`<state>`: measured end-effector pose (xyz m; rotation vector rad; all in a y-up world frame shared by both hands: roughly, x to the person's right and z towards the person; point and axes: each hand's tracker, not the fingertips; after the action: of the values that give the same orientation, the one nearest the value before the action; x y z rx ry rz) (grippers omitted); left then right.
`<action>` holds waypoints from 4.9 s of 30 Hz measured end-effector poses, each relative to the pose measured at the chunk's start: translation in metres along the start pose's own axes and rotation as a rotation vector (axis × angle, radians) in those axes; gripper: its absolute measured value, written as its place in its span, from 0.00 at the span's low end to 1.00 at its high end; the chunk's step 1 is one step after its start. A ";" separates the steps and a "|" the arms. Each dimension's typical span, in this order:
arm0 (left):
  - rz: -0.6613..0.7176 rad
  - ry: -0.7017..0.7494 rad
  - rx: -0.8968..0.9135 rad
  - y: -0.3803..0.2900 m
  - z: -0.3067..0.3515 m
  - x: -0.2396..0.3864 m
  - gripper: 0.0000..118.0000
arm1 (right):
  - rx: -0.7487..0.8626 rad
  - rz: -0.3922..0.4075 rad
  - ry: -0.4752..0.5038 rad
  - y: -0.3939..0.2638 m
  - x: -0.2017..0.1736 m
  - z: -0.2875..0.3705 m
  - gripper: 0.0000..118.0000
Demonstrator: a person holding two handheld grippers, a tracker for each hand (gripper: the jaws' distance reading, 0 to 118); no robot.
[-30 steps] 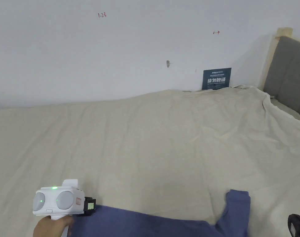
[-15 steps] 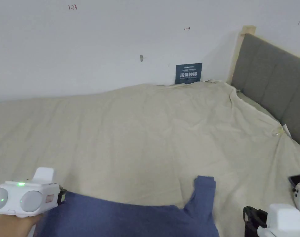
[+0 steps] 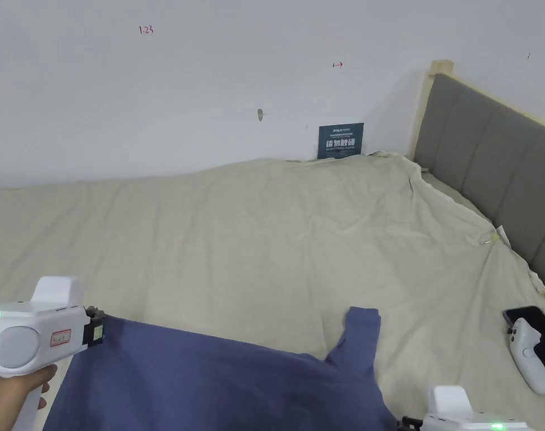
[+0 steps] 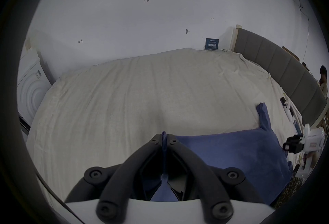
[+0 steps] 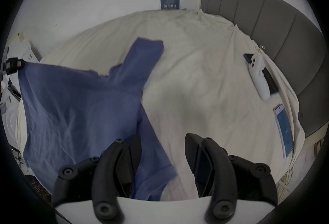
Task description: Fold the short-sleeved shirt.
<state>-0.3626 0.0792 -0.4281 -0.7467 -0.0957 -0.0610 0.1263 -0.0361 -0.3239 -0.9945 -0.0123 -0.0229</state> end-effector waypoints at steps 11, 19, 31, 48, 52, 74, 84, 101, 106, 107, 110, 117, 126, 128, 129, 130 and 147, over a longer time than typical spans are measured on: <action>0.044 -0.008 -0.005 -0.015 0.008 0.001 0.01 | -0.054 0.031 -0.013 -0.016 -0.018 -0.008 0.04; 0.109 -0.003 0.013 -0.024 0.023 -0.018 0.01 | 0.125 -0.001 0.020 -0.008 -0.018 0.034 0.03; 0.268 0.101 0.124 -0.026 0.101 -0.081 0.01 | 0.530 -0.077 0.114 0.075 0.039 0.148 0.03; 0.350 0.201 0.410 0.097 0.194 -0.141 0.01 | 0.798 0.025 0.139 0.235 -0.016 0.218 0.03; 0.362 0.213 0.488 0.142 0.207 -0.151 0.01 | 0.870 0.065 0.125 0.276 -0.027 0.236 0.03; 0.273 0.259 0.552 0.167 0.131 -0.142 0.01 | 0.910 0.086 0.053 0.317 -0.029 0.194 0.03; 0.178 0.307 0.409 0.006 0.087 -0.101 0.01 | 0.684 0.076 0.043 0.180 -0.019 0.100 0.03; 0.323 0.293 0.054 -0.247 0.125 -0.071 0.01 | 0.391 0.021 0.057 -0.061 0.003 0.084 0.03; 0.329 0.295 0.002 -0.290 0.141 -0.063 0.01 | 0.345 -0.030 0.053 -0.106 0.015 0.092 0.03; 0.333 0.295 -0.001 -0.296 0.144 -0.062 0.01 | 0.338 -0.036 0.050 -0.112 0.017 0.094 0.03; 0.340 0.299 -0.023 -0.312 0.150 -0.057 0.01 | 0.303 -0.066 0.053 -0.131 0.024 0.094 0.03; 0.336 0.331 -0.127 -0.334 0.127 -0.050 0.01 | 0.128 -0.112 0.007 -0.154 0.028 0.054 0.03; 0.419 0.355 -0.182 -0.329 0.121 -0.049 0.22 | 0.022 -0.153 -0.010 -0.146 0.006 0.064 0.23; 0.477 0.362 -0.198 -0.322 0.125 -0.051 0.66 | 0.039 -0.123 -0.036 -0.140 0.003 0.076 0.55; 0.500 0.357 -0.177 -0.318 0.130 -0.051 0.83 | 0.076 -0.117 -0.043 -0.136 0.002 0.087 0.64; 0.512 0.343 -0.124 -0.312 0.137 -0.050 0.92 | 0.124 -0.121 -0.041 -0.131 0.000 0.099 0.65; 0.227 0.347 0.467 -0.163 0.224 0.033 0.90 | 0.726 0.061 -0.043 -0.042 -0.028 0.236 0.63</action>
<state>-0.3594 0.1113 -0.1516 -0.2686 0.2981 0.0480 0.0970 0.1397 -0.1608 -0.2689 -0.0273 0.0558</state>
